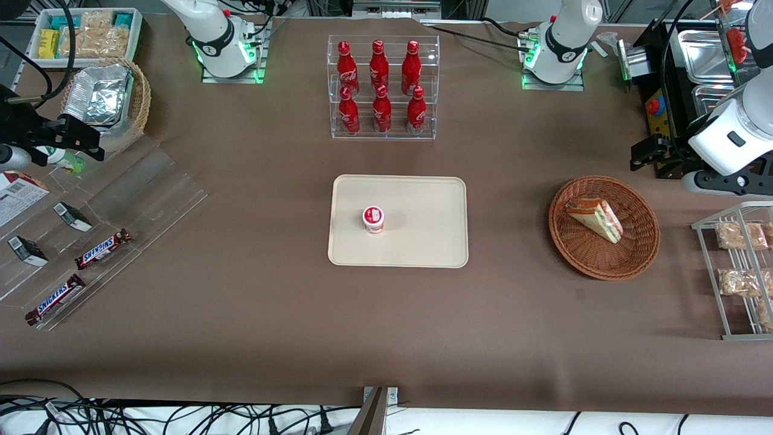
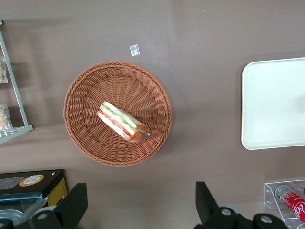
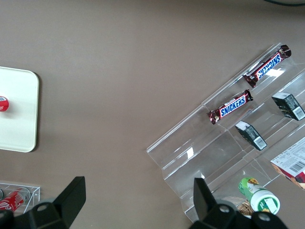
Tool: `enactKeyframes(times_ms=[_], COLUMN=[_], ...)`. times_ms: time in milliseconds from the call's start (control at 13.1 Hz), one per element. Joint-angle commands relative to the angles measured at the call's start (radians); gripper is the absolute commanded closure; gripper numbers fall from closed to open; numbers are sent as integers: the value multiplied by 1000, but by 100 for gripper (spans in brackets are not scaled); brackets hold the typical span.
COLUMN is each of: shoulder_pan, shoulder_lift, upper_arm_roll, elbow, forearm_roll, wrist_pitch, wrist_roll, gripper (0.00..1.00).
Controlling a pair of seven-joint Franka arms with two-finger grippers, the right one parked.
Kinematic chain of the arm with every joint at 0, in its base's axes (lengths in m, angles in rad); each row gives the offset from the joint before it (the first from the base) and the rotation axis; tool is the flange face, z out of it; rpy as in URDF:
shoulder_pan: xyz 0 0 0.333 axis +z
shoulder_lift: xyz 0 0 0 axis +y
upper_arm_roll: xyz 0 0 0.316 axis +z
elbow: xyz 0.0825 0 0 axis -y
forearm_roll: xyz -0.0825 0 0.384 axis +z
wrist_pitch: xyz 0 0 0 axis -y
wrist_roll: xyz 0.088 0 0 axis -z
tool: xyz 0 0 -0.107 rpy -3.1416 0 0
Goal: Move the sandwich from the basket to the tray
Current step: 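Move the left gripper from rest toward the wicker basket, then lower the open left gripper around the wrapped sandwich in the basket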
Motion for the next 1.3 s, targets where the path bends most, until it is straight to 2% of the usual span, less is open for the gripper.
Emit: enactKeyframes(times_ms=[0, 229, 535, 688, 1223], shoulder_pan=[-9, -6, 20, 29, 78], shoulder_lift=[5, 22, 25, 22, 5], upper_arm_roll=[8, 14, 20, 19, 17], elbow=[8, 8, -82, -159, -410], forearm_roll=[17, 16, 23, 71, 72], wrist_pitch=[4, 13, 62, 143, 435], wrist_roll=[18, -3, -127, -242, -541], gripper=[0, 0, 0, 0, 0])
